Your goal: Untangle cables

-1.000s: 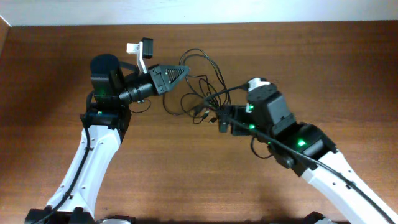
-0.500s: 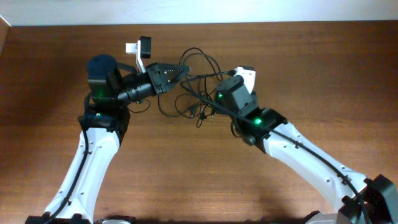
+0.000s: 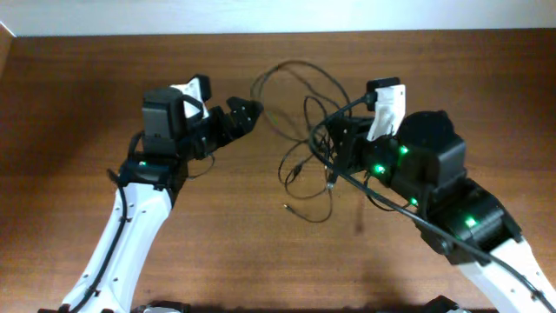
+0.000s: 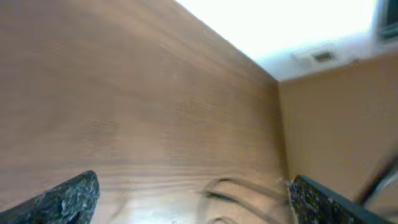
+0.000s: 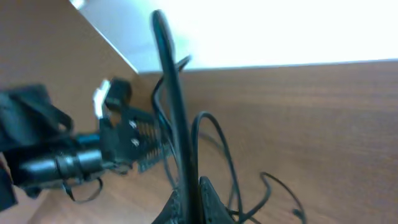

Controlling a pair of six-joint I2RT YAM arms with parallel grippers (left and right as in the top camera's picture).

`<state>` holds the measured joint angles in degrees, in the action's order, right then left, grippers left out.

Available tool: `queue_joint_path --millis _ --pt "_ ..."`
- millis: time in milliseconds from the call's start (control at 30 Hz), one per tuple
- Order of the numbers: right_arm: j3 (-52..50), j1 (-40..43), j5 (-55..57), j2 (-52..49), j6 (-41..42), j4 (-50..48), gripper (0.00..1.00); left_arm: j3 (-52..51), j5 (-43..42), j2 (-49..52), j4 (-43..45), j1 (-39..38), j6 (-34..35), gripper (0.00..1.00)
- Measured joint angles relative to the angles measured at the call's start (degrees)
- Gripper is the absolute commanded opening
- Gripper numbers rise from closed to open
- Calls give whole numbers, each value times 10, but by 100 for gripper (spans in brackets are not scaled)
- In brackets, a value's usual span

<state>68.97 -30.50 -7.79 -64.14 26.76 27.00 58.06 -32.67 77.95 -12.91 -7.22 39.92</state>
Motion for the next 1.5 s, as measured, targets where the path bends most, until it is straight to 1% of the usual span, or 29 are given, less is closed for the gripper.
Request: queue_joint_path --millis 67,100,133,167,200,233,267,300,333,400,433,567,667,733,800,867,967,1033,1067,1100,1133,1167,1233,1267,1300,1367,1400,1433,1500 --pt "0 0 32 -31 -1 20 4 0 -49 0 37 -12 -1 99" --pt "-1 0 45 -44 -2 22 4 0 -89 0 56 -16 -1 99" --pt "-1 0 55 -55 0 22 4 0 -112 0 61 -17 -1 100" --pt "-1 0 63 -65 1 19 4 0 -142 0 56 -17 2 94" --pt "-1 0 64 -68 3 14 4 1 -152 0 39 -17 2 91" --pt "-1 0 66 -69 3 7 4 1 -160 0 17 -17 6 88" --pt "-1 0 69 -69 3 -3 4 1 -165 0 -14 -17 5 87" --pt "-1 0 71 -69 3 -7 4 1 -166 0 -43 -17 6 89" --pt "-1 0 73 -69 6 -12 4 2 -160 0 -80 -17 7 99" --pt "-1 0 77 -69 21 -17 4 1 -138 0 -146 -22 1 99" --pt "-1 0 78 -69 30 -17 4 0 -131 0 -157 -31 -28 99" --pt "-1 0 78 -69 63 -17 4 0 -126 0 -148 -88 -150 99" --pt "0 0 59 -69 75 -17 4 0 -92 0 -118 -127 -189 99" --pt "3 0 33 -69 84 -17 4 0 -53 1 -91 -148 -196 99" --pt "8 0 11 -69 92 -13 4 0 -12 13 -57 -165 -188 99" --pt "14 0 3 -68 94 -2 4 -1 6 31 -17 -172 -167 99" --pt "19 0 -1 -67 95 13 4 -1 24 67 58 -174 -108 100" --pt "20 0 -3 -63 95 21 4 -1 28 78 89 -174 -85 92" --pt "21 1 -3 -59 95 26 4 -1 33 85 98 -174 -69 85" --pt "21 1 -5 -52 95 28 4 -1 46 93 101 -174 -54 84" --pt "21 1 -6 -45 95 29 4 -1 68 99 99 -175 -38 78" --pt "21 1 -6 -39 95 30 4 -1 86 105 94 -175 -31 75" --pt "21 1 -5 -24 95 35 4 -1 138 116 77 -174 -9 77" --pt "21 1 -1 -16 95 45 4 -1 165 122 68 -170 5 80" --pt "22 1 5 -9 94 56 4 -1 172 124 69 -161 12 86" --pt "23 0 18 -6 94 86 4 -1 139 124 94 -141 14 96" --pt "23 0 23 -7 94 95 4 0 100 124 111 -127 11 100" --pt "23 0 26 -7 94 99 4 0 64 124 122 -117 5 100" --pt "23 -1 36 -7 94 103 4 1 -25 124 111 -85 -16 92"
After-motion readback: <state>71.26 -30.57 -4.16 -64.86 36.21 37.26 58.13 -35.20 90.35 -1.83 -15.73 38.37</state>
